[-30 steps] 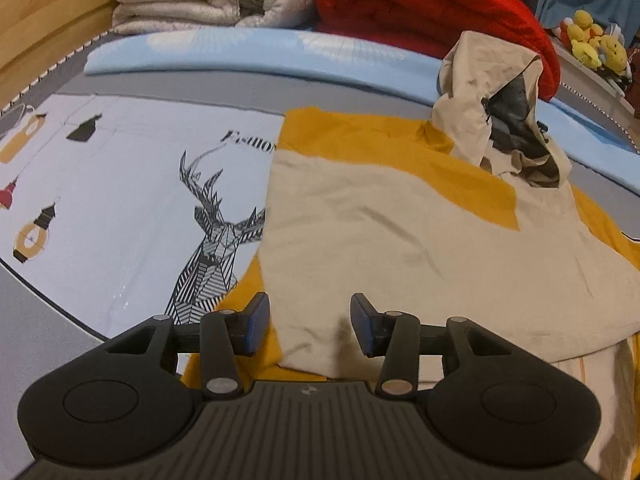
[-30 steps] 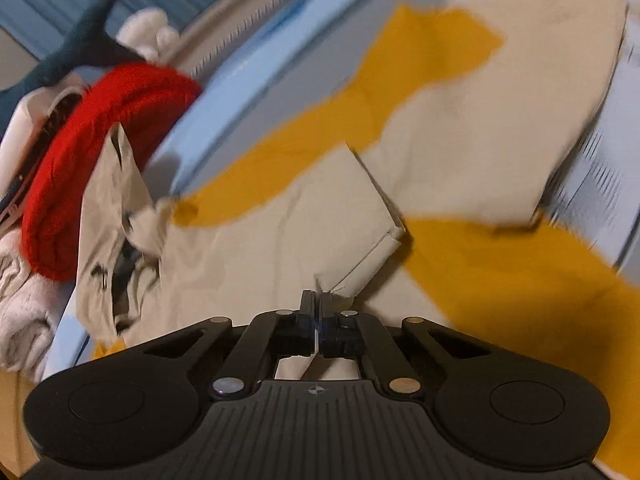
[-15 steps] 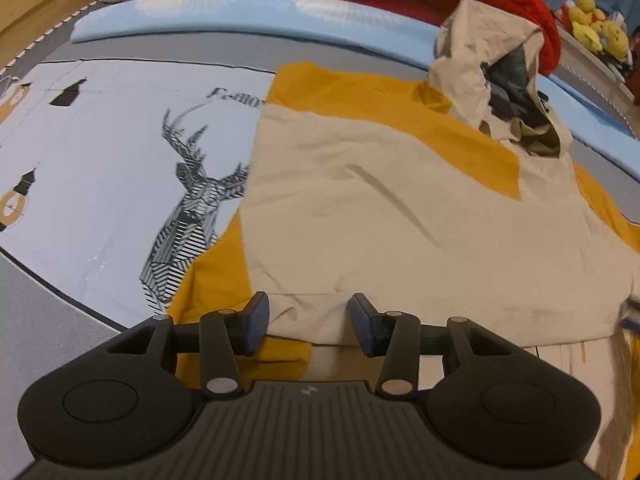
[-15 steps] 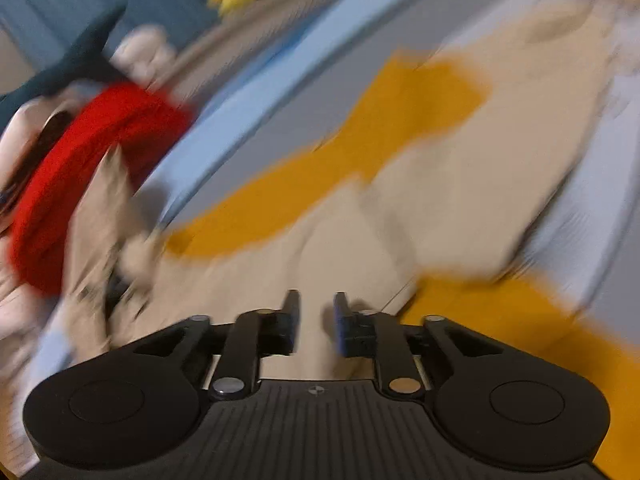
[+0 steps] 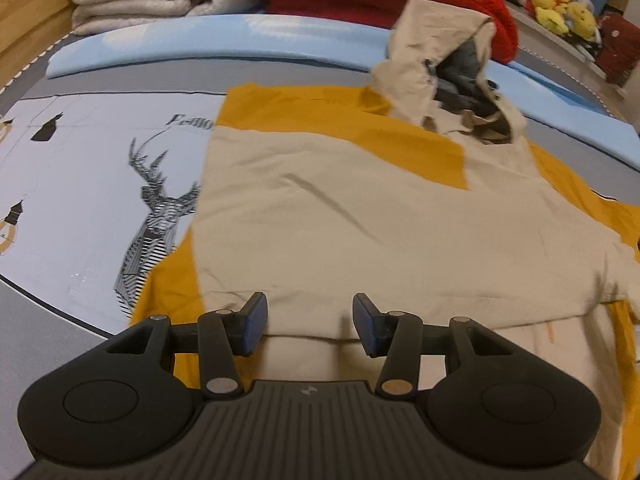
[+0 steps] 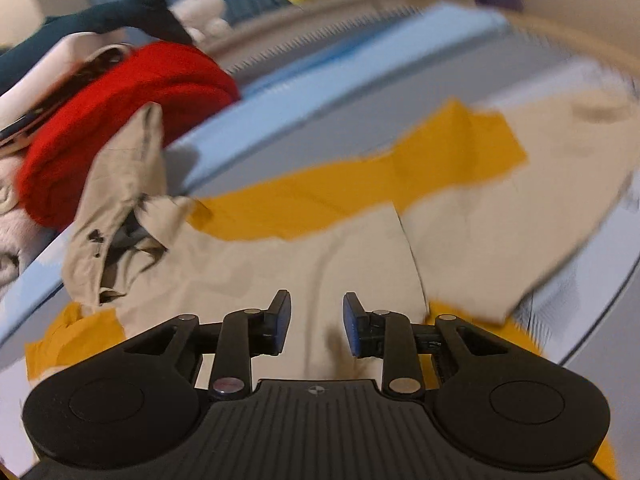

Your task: Fold large clothes

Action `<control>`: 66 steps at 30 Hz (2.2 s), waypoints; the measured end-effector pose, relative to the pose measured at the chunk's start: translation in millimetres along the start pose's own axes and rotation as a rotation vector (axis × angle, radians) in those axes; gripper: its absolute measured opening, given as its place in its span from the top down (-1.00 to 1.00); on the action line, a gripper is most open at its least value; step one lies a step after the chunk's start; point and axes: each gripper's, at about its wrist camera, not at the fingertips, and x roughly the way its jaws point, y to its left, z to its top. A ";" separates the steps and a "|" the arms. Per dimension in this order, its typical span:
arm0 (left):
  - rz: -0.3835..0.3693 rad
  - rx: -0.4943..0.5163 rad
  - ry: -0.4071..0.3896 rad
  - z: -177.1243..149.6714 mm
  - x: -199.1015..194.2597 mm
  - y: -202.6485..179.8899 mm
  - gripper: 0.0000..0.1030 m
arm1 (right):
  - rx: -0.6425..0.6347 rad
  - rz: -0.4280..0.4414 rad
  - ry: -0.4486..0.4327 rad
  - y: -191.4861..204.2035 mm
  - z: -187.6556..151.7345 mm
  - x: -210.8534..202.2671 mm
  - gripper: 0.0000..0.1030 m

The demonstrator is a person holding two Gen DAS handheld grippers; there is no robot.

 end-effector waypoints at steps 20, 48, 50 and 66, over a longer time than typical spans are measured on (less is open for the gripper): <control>-0.095 0.226 -0.108 -48.3 -81.4 -94.0 -0.12 | -0.191 0.005 -0.172 -36.6 22.5 -95.0 0.27; -0.164 0.255 -0.085 -49.4 -74.0 -133.7 -0.20 | 0.376 -0.195 -0.202 -339.7 84.6 -103.6 0.29; -0.160 0.248 -0.078 -48.5 -70.7 -130.9 -0.20 | 0.417 -0.164 -0.139 -359.1 80.7 -74.9 0.27; -0.103 0.279 -0.027 -51.2 -34.3 -130.0 -0.20 | 0.603 -0.117 -0.106 -417.4 72.1 47.9 0.27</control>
